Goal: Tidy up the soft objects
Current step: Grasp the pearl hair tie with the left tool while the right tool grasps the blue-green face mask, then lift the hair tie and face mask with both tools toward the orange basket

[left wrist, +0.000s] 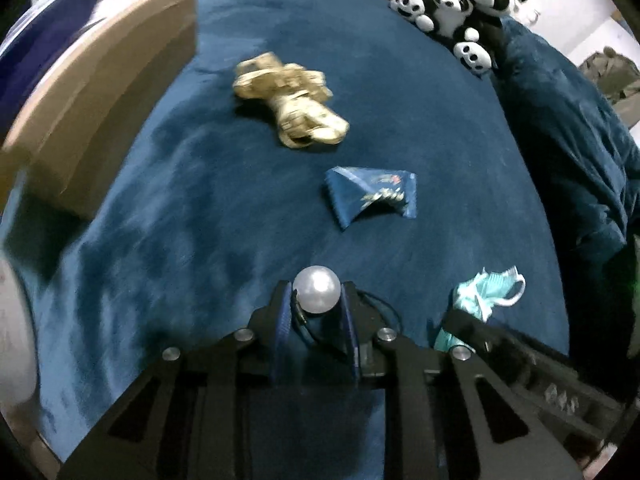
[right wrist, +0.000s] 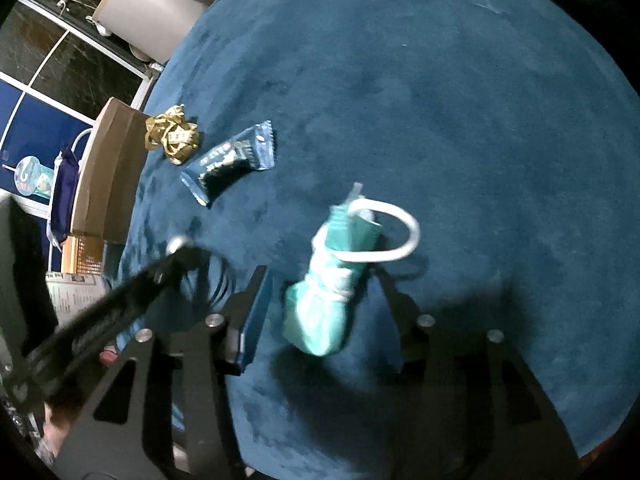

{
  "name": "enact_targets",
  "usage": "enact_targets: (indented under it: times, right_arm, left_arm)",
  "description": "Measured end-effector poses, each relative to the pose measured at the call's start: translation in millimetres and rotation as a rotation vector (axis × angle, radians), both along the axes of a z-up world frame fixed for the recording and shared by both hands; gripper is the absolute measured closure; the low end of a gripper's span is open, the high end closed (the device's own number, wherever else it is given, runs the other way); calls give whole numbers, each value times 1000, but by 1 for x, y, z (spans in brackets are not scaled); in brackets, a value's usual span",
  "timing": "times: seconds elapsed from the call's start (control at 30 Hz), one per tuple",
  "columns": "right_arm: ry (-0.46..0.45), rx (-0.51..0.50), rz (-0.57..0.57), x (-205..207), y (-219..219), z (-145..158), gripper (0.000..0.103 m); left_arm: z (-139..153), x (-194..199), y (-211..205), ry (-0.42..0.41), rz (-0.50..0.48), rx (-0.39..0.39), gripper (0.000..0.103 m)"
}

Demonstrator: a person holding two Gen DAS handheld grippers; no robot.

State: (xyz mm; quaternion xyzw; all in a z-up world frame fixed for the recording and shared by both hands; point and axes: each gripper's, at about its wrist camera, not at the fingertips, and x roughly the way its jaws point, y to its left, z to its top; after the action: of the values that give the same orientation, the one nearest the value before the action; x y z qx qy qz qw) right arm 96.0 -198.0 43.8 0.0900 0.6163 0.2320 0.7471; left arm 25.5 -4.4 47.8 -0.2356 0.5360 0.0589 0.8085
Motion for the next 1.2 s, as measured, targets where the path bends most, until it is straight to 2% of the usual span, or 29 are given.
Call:
enact_targets:
  times: [0.17,0.23,0.27,0.3,0.47,0.6,1.2]
  right_arm:
    - [-41,-47,35,1,23,-12,50]
    - [-79,-69,52,-3,24,-10,57]
    - [-88,-71,63,-5,25,-8,72]
    - [-86,-65,74,-6,23,-7,79]
    - [-72,-22,111,-17,18,1,79]
    - [-68,22,178,-29,24,9,79]
    - [-84,30,231,-53,53,24,79]
  left_arm:
    - [-5,-18,8,11,23,-12,79]
    - [-8,-20,9,17,22,-18,78]
    - [-8,-20,9,18,21,-16,78]
    - [-8,-19,9,19,20,-15,77]
    - [-8,-13,5,10,18,-8,80]
    - [-3,-23,8,3,21,-3,80]
    - [24,-67,31,-26,75,32,80]
